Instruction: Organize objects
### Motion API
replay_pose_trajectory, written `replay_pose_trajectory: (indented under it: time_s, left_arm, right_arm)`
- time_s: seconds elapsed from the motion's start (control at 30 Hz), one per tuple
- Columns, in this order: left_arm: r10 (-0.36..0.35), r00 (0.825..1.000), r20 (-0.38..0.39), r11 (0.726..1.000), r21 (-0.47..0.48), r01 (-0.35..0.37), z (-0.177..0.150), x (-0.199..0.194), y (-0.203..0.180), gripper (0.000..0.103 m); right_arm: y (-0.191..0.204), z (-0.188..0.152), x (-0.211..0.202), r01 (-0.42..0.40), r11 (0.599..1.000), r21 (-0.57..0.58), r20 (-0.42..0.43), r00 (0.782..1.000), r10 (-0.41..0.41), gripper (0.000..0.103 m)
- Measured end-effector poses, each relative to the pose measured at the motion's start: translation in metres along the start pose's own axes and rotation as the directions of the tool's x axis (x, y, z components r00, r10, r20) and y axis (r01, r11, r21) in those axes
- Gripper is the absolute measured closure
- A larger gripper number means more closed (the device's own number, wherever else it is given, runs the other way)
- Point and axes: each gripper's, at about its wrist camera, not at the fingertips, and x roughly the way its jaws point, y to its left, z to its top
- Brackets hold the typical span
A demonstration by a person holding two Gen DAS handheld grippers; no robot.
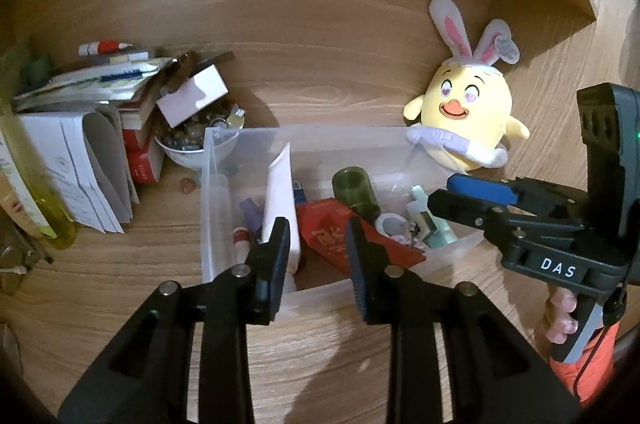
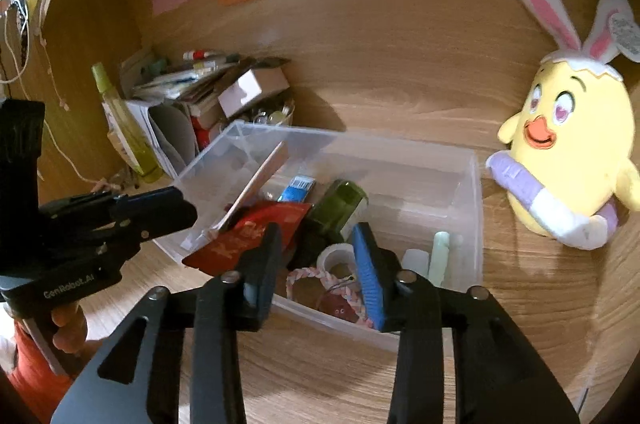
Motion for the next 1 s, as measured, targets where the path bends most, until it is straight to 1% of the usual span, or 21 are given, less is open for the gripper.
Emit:
replay_pose_trajectory:
  time_s: [0.2,0.3,0.37,0.43,0.5,0.53,0.57,0.6,0.63,0.7,0.77,0.8,0.83,0.9,0.97,1.0]
  left_arm:
    - [0.004,1.0,0.022,1.0,0.018,-0.004,-0.001,-0.011,-0.005,0.068]
    - [0.008,0.999,0.035,1.0,0.025,-0.009,-0.004,-0.017,-0.008,0.062]
    - [0.014,0.999,0.044,1.0,0.025,-0.016,-0.007,-0.021,-0.009,0.056]
    - [0.024,0.998,0.053,0.999,0.028,-0.025,-0.01,-0.024,-0.01,0.052]
    - [0.043,0.997,0.063,0.998,0.033,-0.045,-0.014,-0.028,-0.011,0.043]
    - [0.052,0.996,0.07,0.998,0.036,-0.054,-0.016,-0.031,-0.011,0.037]
    - [0.063,0.995,0.079,0.997,0.04,-0.066,-0.018,-0.033,-0.012,0.032]
    - [0.073,0.994,0.086,0.996,0.045,-0.077,-0.02,-0.035,-0.013,0.03]
    - [0.086,0.992,0.093,0.994,0.054,-0.092,-0.022,-0.038,-0.014,0.027]
    - [0.097,0.99,0.102,0.992,0.066,-0.104,-0.025,-0.041,-0.016,0.024]
    - [0.108,0.988,0.113,0.99,0.074,-0.116,-0.029,-0.045,-0.018,0.016]
    - [0.112,0.986,0.12,0.99,0.075,-0.122,-0.031,-0.047,-0.019,0.014]
    - [0.117,0.985,0.129,0.989,0.076,-0.128,-0.033,-0.049,-0.021,0.01]
    - [0.119,0.983,0.14,0.988,0.08,-0.131,-0.036,-0.052,-0.023,0.008]
    - [0.121,0.982,0.142,0.987,0.087,-0.134,-0.039,-0.053,-0.027,0.007]
    - [0.12,0.982,0.143,0.987,0.09,-0.133,-0.041,-0.053,-0.028,0.007]
  right_arm:
    - [0.004,-0.002,-0.016,0.017,1.0,-0.012,0.027,1.0,-0.016,0.069]
    - [0.008,-0.006,-0.023,0.027,0.999,-0.026,0.039,0.999,-0.026,0.069]
    - [0.01,-0.009,-0.029,0.033,0.999,-0.033,0.048,0.998,-0.031,0.068]
    - [0.012,-0.013,-0.034,0.035,0.999,-0.039,0.056,0.998,-0.033,0.068]
    - [0.014,-0.017,-0.039,0.049,0.998,-0.048,0.066,0.997,-0.046,0.068]
    - [0.015,-0.019,-0.041,0.055,0.997,-0.051,0.07,0.996,-0.051,0.068]
    - [0.016,-0.021,-0.043,0.059,0.997,-0.055,0.074,0.996,-0.055,0.068]
    - [0.017,-0.024,-0.045,0.06,0.996,-0.058,0.076,0.996,-0.056,0.068]
    - [0.018,-0.025,-0.047,0.061,0.996,-0.058,0.078,0.995,-0.057,0.067]
    - [0.019,-0.029,-0.05,0.068,0.996,-0.053,0.086,0.994,-0.063,0.059]
    - [0.019,-0.034,-0.055,0.087,0.995,-0.046,0.103,0.991,-0.081,0.047]
    - [0.02,-0.036,-0.057,0.096,0.994,-0.046,0.112,0.99,-0.09,0.045]
    - [0.021,-0.037,-0.059,0.1,0.994,-0.047,0.119,0.988,-0.093,0.04]
    - [0.023,-0.042,-0.064,0.108,0.993,-0.053,0.133,0.986,-0.1,0.035]
    - [0.024,-0.046,-0.067,0.126,0.991,-0.053,0.142,0.983,-0.118,0.026]
    - [0.025,-0.048,-0.068,0.134,0.99,-0.053,0.148,0.981,-0.125,0.024]
